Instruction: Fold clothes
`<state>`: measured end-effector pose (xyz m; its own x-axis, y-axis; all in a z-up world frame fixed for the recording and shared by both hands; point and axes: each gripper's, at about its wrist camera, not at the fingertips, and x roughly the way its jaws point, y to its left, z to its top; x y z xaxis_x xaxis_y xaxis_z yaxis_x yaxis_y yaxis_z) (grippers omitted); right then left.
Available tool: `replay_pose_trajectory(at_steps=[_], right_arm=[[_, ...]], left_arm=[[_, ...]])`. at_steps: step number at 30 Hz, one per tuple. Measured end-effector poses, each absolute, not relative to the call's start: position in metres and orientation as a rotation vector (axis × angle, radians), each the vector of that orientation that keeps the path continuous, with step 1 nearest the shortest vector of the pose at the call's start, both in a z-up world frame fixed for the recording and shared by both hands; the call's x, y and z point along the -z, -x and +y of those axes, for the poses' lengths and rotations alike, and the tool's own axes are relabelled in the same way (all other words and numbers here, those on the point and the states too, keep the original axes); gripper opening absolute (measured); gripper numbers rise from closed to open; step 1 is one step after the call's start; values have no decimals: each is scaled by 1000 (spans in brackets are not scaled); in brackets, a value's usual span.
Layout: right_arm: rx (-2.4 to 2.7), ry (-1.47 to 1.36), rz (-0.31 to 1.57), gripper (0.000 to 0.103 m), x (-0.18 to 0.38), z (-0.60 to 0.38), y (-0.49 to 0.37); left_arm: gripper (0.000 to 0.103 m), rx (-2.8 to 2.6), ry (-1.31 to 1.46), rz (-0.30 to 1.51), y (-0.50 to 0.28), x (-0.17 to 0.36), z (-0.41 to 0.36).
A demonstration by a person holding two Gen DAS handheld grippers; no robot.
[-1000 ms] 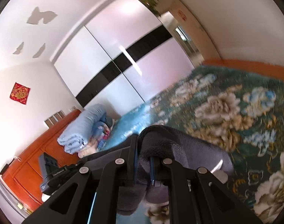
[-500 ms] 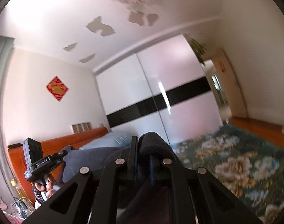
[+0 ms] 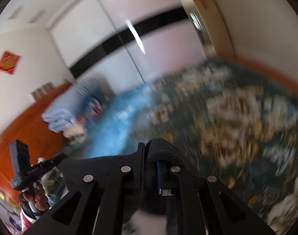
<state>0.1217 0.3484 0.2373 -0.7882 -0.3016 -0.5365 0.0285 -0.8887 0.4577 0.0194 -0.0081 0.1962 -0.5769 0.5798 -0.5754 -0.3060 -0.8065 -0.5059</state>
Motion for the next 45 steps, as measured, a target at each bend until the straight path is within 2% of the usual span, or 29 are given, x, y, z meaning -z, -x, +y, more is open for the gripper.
replay_pose_trajectory(at_steps=[2, 4, 11, 19, 26, 27, 28, 29, 30, 31, 33, 36, 41, 45], right_arm=[[2719, -1030, -685, 10, -200, 354, -101], [2707, -1072, -724, 10, -179, 365, -85], [2687, -1121, -832, 10, -153, 383, -21], [2634, -1360, -872, 10, -84, 391, 29], [2610, -1455, -884, 13, -56, 393, 36], [2606, -1453, -887, 19, -57, 393, 35], [2599, -1451, -892, 30, -58, 393, 33], [2590, -1441, -900, 36, -61, 393, 32], [2580, -1420, -911, 47, -66, 392, 29], [2576, -1400, -914, 54, -72, 391, 26], [2592, -1366, -880, 58, -88, 385, 18], [2607, -1326, -818, 59, -114, 378, -1], [2705, -1244, -653, 59, -145, 366, -66], [2715, -1306, -493, 60, -133, 344, -124]], left_arm=[[6, -2328, 1131, -538, -7, -162, -6], [6, -2313, 1150, -574, 9, -152, -4], [6, -2269, 1258, -672, 78, -121, 8], [6, -2274, 1473, -611, 130, -50, 36], [9, -2280, 1532, -589, 129, -30, 42], [10, -2271, 1524, -595, 125, -34, 40], [12, -2261, 1515, -602, 121, -38, 38], [19, -2252, 1507, -608, 117, -43, 36], [29, -2243, 1498, -614, 114, -47, 35], [34, -2234, 1489, -621, 110, -51, 33], [54, -2216, 1472, -633, 102, -60, 29], [57, -2209, 1440, -622, 86, -77, 24], [64, -2366, 1314, -344, 13, -118, 13], [68, -2419, 1253, -178, -46, -120, 6]])
